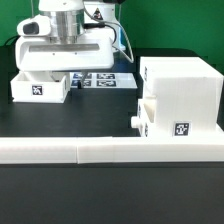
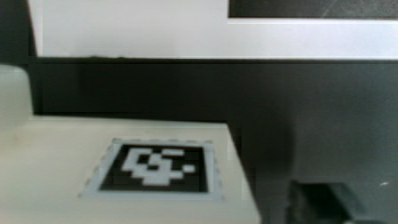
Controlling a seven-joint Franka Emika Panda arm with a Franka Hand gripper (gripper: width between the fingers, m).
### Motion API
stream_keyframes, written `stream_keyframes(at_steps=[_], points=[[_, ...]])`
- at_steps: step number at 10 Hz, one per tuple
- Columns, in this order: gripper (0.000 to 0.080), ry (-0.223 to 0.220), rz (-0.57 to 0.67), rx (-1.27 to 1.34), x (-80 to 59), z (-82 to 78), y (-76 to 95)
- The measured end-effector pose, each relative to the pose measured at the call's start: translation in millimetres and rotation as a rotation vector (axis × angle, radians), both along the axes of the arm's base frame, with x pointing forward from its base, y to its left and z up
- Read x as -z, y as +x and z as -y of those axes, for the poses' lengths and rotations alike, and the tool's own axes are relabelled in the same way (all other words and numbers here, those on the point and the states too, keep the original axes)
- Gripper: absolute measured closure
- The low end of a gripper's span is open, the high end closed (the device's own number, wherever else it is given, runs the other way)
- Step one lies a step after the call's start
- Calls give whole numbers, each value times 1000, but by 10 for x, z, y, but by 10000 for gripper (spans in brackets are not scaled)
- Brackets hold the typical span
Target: Assemble drawer
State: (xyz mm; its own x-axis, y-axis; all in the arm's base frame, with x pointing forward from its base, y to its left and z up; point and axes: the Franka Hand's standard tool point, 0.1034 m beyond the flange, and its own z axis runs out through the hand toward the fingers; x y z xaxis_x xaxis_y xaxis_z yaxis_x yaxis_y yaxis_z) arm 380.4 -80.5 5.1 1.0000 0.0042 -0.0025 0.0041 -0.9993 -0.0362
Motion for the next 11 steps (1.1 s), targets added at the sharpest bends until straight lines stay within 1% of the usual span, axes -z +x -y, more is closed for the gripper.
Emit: stream_keyframes(at_steps=[1,2,3,11], points=[[605,0,0,0,0,0,0],[605,0,0,-1,0,0,1],[748,0,1,-1,-1,1,4],[757,0,3,-5,-17,-10,22]])
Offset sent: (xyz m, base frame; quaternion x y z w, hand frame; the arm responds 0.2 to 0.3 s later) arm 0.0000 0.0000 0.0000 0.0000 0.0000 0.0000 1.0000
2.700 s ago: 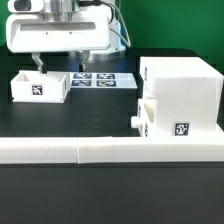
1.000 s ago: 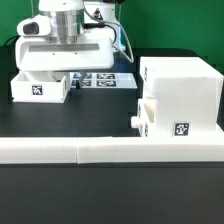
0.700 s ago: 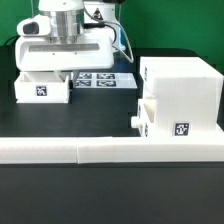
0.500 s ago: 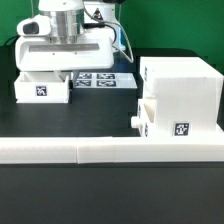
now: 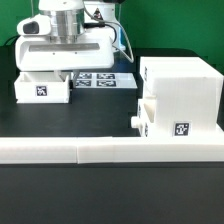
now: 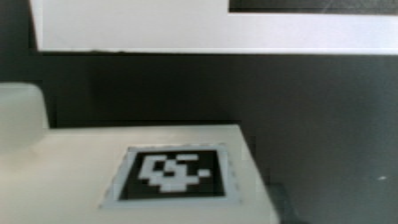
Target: Assemble drawer
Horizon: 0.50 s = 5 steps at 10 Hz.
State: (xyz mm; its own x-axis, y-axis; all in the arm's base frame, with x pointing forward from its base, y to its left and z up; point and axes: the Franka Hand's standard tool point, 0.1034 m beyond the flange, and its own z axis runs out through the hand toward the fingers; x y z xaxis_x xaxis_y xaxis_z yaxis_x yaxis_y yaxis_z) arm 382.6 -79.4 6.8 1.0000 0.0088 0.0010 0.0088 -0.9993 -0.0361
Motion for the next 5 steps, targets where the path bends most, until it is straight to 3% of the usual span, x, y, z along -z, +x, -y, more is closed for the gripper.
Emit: stream_keyframes(at_steps=[2,3,5], points=[[757,14,-5,-48,-240,-198,184],[757,17,-1,-56,-290,-286,276],[757,29,7,-99,-412,-471,620]])
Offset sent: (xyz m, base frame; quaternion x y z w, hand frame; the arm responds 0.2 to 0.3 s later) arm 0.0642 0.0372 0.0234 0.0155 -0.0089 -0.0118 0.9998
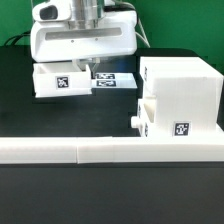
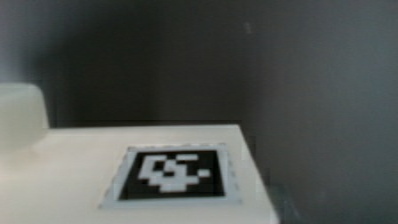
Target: Assemble drawer
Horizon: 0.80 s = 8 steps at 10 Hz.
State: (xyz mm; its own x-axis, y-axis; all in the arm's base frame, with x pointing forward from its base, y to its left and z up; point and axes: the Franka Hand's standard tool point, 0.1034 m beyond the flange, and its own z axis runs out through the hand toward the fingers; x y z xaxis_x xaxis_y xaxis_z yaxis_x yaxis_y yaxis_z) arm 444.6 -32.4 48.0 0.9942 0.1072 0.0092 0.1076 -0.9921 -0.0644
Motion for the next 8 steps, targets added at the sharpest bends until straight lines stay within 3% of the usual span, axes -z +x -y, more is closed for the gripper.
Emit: stream_keyframes(at_steps=[1,3,6,8], points=[[757,1,16,-20,-27,-81,136],[757,0,24,-44,15,-163,163],[757,-5,34,-221,23,-147,159],[757,-18,46,-550,29,-21,230]])
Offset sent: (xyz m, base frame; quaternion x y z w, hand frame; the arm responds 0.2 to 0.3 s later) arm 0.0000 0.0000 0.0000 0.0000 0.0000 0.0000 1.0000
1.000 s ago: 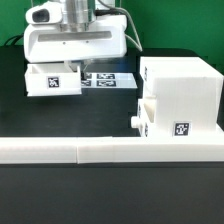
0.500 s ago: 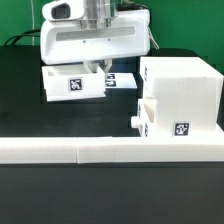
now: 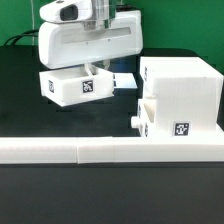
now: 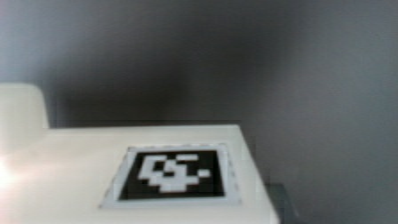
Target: Assemble drawer
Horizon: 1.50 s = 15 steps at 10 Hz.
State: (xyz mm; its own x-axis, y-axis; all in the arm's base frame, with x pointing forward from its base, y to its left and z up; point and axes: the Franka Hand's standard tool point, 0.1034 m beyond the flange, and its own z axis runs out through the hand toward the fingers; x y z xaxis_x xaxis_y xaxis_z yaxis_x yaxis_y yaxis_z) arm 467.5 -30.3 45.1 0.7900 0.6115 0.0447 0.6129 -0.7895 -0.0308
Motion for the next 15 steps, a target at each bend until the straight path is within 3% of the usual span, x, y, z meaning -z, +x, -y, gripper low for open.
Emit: stream_keyframes(at_steps=[3,8,9,11,13,15], points=[[757,-30,-5,-301,-76,5,252],[757,-45,-8,-602,-64,21,254],[757,-55,-4,-761,-69,61,271],[757,-74,4,-933,-126,95,411],[757,-73,1,-942,-135,94,505],[757,-71,-2,-940,-120,97,482]])
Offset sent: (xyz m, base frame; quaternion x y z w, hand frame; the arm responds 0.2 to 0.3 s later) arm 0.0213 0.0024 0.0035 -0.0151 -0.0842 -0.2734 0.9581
